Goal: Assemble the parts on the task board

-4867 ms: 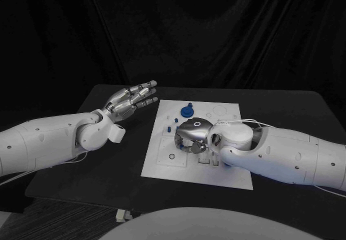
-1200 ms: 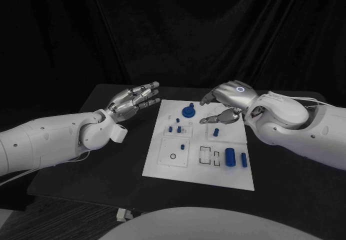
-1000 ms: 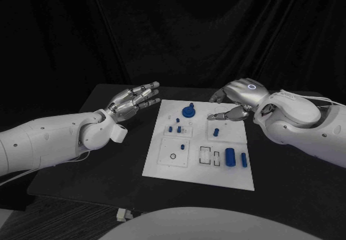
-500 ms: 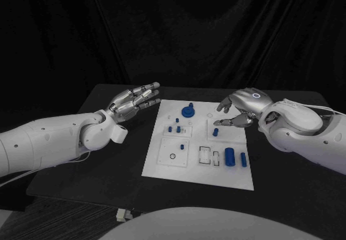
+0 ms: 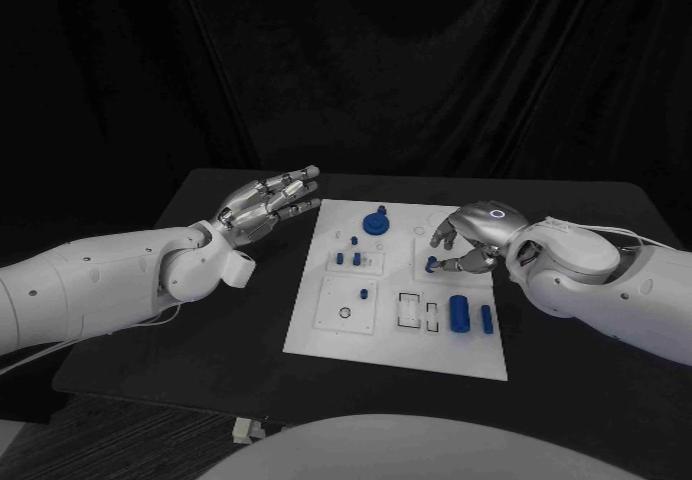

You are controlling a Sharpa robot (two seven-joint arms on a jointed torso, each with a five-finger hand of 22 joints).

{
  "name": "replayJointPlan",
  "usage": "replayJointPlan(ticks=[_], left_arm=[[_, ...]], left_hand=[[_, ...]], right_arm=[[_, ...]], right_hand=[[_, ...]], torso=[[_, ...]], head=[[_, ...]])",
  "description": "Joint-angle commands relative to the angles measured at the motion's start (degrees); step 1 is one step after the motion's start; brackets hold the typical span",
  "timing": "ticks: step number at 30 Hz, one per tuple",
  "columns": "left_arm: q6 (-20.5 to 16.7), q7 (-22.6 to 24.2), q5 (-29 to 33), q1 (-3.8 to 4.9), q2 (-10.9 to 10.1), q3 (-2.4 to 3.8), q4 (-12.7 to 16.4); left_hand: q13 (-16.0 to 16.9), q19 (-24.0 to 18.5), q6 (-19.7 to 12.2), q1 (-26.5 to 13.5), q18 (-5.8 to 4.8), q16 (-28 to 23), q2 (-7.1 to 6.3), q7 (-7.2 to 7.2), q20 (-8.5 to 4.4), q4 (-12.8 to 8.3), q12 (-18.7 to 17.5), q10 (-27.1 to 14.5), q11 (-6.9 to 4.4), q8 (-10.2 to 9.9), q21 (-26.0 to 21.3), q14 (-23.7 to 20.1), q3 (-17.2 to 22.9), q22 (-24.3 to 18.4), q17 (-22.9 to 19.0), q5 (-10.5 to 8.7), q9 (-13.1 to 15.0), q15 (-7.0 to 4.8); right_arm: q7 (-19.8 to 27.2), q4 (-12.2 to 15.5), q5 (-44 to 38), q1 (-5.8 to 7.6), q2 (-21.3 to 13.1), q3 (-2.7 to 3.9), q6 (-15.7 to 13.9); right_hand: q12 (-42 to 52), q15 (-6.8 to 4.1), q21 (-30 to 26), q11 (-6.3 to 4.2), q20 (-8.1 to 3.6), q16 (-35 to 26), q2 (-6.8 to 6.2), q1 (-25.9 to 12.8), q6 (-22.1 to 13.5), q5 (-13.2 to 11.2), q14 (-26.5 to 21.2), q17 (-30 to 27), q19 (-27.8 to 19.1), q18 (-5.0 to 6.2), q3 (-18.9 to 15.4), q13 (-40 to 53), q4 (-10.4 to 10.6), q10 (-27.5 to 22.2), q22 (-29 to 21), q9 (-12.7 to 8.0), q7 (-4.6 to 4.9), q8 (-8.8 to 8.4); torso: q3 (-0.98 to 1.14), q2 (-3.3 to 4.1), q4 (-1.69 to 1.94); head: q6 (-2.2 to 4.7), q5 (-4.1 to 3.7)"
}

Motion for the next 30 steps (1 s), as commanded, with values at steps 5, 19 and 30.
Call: replayJointPlan(ticks=[5, 19, 30], left_arm=[[0.8, 3.4, 0.1, -0.27, 0.0, 0.06, -0.1], [0.9, 3.4, 0.1, -0.59, -0.1, 0.06, -0.2], [1.1, 3.2, 0.1, -0.72, -0.1, 0.06, -0.3]], left_hand=[[-0.3, 0.6, 0.0, 0.7, -0.06, 0.8, 0.04, 0.07, 0.12, -0.9, 0.4, -0.4, 0.43, -0.3, -0.4, 0.1, 2.2, 0.7, 0.7, 1.05, -0.1, 0.95], [-0.3, 0.6, 0.0, 0.9, -0.07, 0.9, -0.05, 0.09, 0.15, -1.1, 0.4, -0.4, 0.46, -0.4, -0.4, 0.1, 2.2, 0.6, 0.7, 1.19, -0.1, 1.02], [-0.3, 0.6, 0.1, 1.0, -0.09, 0.9, -0.01, 0.12, 0.17, -1.2, 0.4, -0.4, 0.5, -0.3, -0.4, 0.1, 2.4, 0.6, 0.6, 1.38, -0.1, 1.06]], right_arm=[[1.4, -1.2, -0.1, -0.94, 1.2, 0.05, 2.2], [4.0, -2.8, -0.1, -1.75, 3.0, 0.05, 2.5], [5.3, -2.7, 0.3, -1.82, 3.0, 0.05, 1.2]], right_hand=[[-1.4, -0.63, 0.1, 0.01, -0.54, 0.1, 0.38, 3.7, -0.2, 5.1, 2.1, -0.6, -0.1, -1.42, 2.7, 1.3, 0.1, -0.5, 10.0, -0.6, 0.32, -0.2], [-2.4, -0.61, -0.1, 0.1, -0.56, 0.0, 0.67, 9.1, 1.0, 9.3, 2.0, -0.8, -0.2, -1.42, 5.9, 1.4, -1.8, -0.2, 10.0, -0.5, 1.4, 0.35], [-3.1, -0.55, 0.1, -0.33, -0.56, -0.1, 0.89, 13.3, 4.9, 11.9, 1.9, -0.9, -0.2, -1.45, 9.9, 1.0, -4.9, 2.4, 10.0, 1.4, 2.79, 2.87]], torso=[[0.0, -0.02, 0.03], [0.01, 0.0, 0.03], [0.02, -0.01, 0.04]], head=[[-0.01, -0.12], [-0.01, 0.1], [-0.01, 0.11]])
